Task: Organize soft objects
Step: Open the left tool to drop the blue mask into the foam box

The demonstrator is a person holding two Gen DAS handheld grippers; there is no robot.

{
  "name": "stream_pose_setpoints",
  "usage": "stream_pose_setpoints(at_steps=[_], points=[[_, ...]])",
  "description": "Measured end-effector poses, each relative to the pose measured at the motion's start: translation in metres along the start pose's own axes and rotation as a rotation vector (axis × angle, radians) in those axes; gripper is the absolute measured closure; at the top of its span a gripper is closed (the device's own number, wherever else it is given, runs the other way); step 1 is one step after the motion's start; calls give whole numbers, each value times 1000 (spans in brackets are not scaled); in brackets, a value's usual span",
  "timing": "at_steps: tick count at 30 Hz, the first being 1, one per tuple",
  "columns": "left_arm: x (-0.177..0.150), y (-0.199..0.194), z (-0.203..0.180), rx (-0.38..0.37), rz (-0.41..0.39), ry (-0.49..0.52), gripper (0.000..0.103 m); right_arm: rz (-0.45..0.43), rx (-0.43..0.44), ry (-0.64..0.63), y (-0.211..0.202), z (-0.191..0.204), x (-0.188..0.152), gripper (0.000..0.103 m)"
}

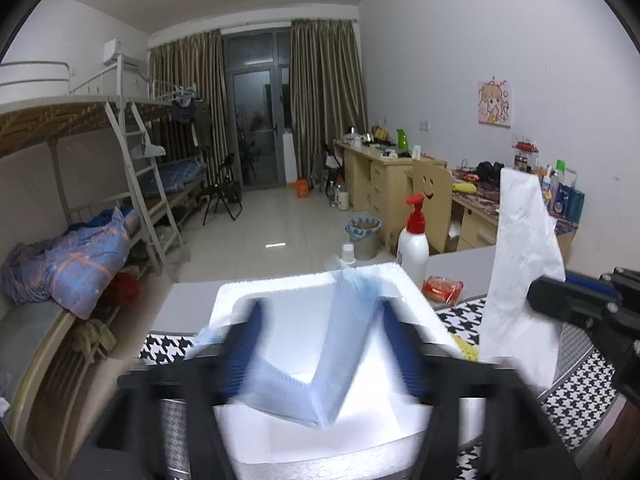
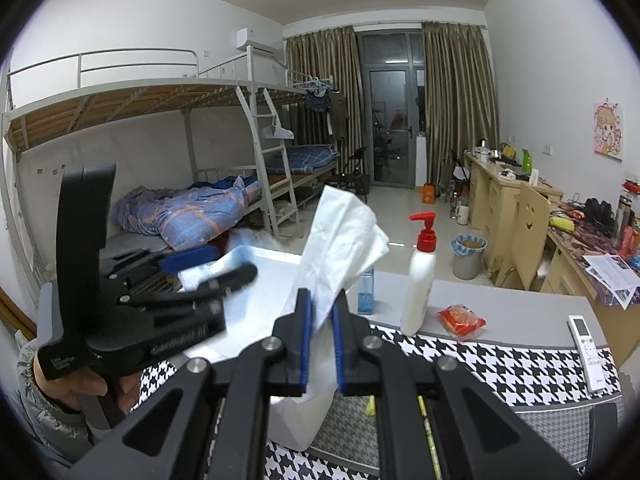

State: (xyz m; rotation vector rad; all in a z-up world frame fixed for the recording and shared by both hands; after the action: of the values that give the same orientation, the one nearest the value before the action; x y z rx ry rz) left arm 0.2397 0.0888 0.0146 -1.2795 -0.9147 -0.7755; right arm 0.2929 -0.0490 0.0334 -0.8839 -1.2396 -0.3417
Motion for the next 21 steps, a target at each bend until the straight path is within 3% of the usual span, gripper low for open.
stream_pose_setpoints(at_steps=[6,10,12,21], points=[[-3,-1,5,7,-2,-11,14,4,-11,8,2,2,0,90],[-4,-6,10,12,-15,-22,12,11,-14,-6,4,5,3,90],[-3,-9,14,21,-27,-34,5,9,-9,-10,4,8,3,90],[5,-24,34,71,-83,-87,1,-1,29,-38,9,20,10,90]])
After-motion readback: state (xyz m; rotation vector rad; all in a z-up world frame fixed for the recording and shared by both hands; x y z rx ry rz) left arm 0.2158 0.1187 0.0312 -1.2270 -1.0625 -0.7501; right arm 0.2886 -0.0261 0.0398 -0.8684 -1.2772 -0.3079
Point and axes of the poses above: each gripper's, at about its wrist camera, not at the fingertips, and y roughly the way its jaws point, z to its left, x to its top, the point moved 7 cm from there along y, roughly the way its jaws point
